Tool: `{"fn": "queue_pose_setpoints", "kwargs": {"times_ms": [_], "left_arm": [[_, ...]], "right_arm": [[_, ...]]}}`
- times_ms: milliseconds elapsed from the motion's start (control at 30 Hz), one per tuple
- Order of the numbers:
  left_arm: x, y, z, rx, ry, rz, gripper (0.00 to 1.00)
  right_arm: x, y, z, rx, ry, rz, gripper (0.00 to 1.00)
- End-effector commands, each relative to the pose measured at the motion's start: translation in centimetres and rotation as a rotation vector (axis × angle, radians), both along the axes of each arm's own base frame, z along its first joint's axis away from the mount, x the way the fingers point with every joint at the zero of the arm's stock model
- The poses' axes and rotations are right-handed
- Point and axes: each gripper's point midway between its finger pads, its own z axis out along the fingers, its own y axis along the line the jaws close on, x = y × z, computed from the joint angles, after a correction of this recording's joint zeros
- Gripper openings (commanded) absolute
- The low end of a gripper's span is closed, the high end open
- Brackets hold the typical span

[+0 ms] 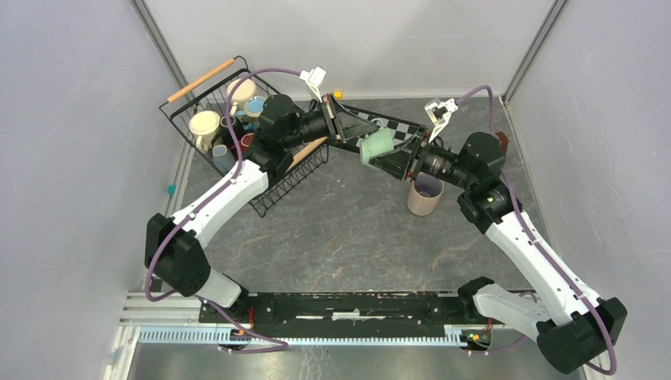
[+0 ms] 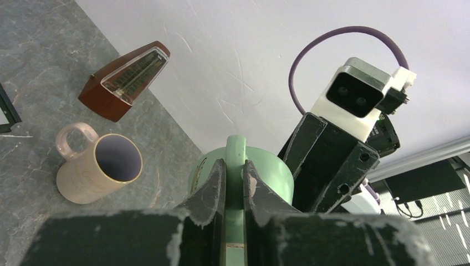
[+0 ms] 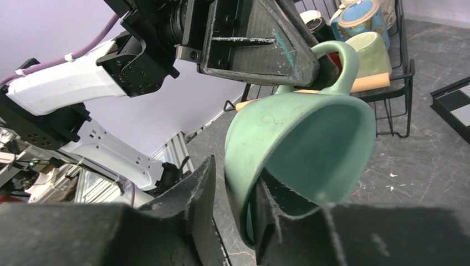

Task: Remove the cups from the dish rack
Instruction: Place the cup at the center of the board.

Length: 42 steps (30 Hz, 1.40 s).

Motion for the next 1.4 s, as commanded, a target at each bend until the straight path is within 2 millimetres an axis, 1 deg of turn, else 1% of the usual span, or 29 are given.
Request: {"fn": "queue_pose_setpoints", "kwargs": {"times_ms": [0, 33, 67, 100, 167, 200, 233, 300, 333, 367, 400, 433, 467, 533, 633, 700, 800, 833, 900, 1000, 1133, 1233, 1367], "left_arm": [[-1.0, -0.3, 2.1, -0.065, -0.051, -0.046, 0.02], [-1.0, -0.4, 2.1, -0.065, -0.049, -0.051, 0.02], [-1.0, -0.4, 2.0, -0.064, -0.048, -0.054, 0.02], [-1.0, -0.4, 2.0, -0.063, -0.046, -0.054, 0.02], [-0.8, -0.5, 1.4, -0.044, -0.029, -0.047, 0.02], [-0.7, -0.5, 1.2, -0.037, -0.024, -0.041, 0.07], [-0.4, -0.4, 0.8, -0.024, -0.014, -0.022, 0.24], [-0.1, -0.2, 0.0, 0.008, -0.01, 0.003, 0.42], [0.0, -0.1, -0.1, 0.02, -0.008, 0.016, 0.53], [0.2, 0.1, -0.2, 0.034, -0.007, 0.032, 0.7], [0.3, 0.2, -0.5, 0.052, -0.004, 0.046, 0.87], [0.5, 0.5, -0.6, 0.069, -0.006, 0.067, 0.96], [0.8, 0.7, -1.1, 0.099, 0.005, 0.09, 1.0], [1.5, 1.7, -2.0, 0.179, 0.029, 0.164, 1.0], [2.4, 4.0, -3.3, 0.309, 0.056, 0.301, 1.0], [2.7, 5.9, -4.0, 0.4, 0.073, 0.388, 1.0], [2.9, 9.5, -4.9, 0.534, 0.105, 0.534, 1.0], [2.8, 10.3, -4.6, 0.556, 0.103, 0.56, 1.0], [2.2, 12.3, -4.8, 0.615, 0.122, 0.626, 1.0], [1.1, 14.4, -5.0, 0.675, 0.148, 0.674, 1.0], [-0.6, 16.5, -5.3, 0.725, 0.146, 0.706, 1.0], [-2.0, 17.9, -4.9, 0.729, 0.13, 0.728, 1.0], [-3.5, 19.0, -4.8, 0.73, 0.119, 0.734, 1.0]], "right_arm": [[0.0, -0.5, 0.9, 0.015, -0.037, -0.026, 0.25], [0.0, -0.5, 0.8, 0.014, -0.035, -0.027, 0.17], [0.0, -0.5, 0.8, 0.012, -0.034, -0.028, 0.07], [0.2, -0.5, 0.7, 0.008, -0.03, -0.031, 0.0], [0.3, -0.5, 0.7, -0.001, -0.03, -0.037, 0.0], [0.4, -0.6, 0.7, -0.007, -0.032, -0.044, 0.0], [0.5, -0.7, 0.6, -0.015, -0.033, -0.053, 0.0], [0.8, -1.0, 0.6, -0.034, -0.039, -0.077, 0.0], [0.9, -1.2, 0.5, -0.046, -0.039, -0.09, 0.0], [1.1, -1.4, 0.8, -0.051, -0.056, -0.106, 0.0], [1.2, -1.6, 0.2, -0.075, -0.035, -0.117, 0.0], [1.3, -1.8, 0.0, -0.09, -0.032, -0.13, 0.0], [1.5, -1.9, -0.1, -0.102, -0.033, -0.141, 0.0], [2.0, -2.3, -0.4, -0.135, -0.031, -0.172, 0.0], [2.8, -3.2, -1.3, -0.202, -0.019, -0.233, 0.0], [3.5, -3.9, -2.0, -0.254, -0.004, -0.279, 0.0], [4.4, -4.7, -3.6, -0.357, 0.024, -0.341, 0.0], [4.6, -4.8, -4.0, -0.389, 0.029, -0.356, 0.0], [5.0, -5.1, -5.2, -0.461, 0.038, -0.388, 0.0], [5.4, -4.6, -7.3, -0.559, 0.056, -0.404, 0.0], [5.7, -3.5, -10.5, -0.684, 0.078, -0.401, 0.0], [5.8, -2.3, -13.2, -0.769, 0.097, -0.379, 0.0], [6.3, -1.6, -16.9, -0.879, 0.129, -0.36, 0.0]]}}
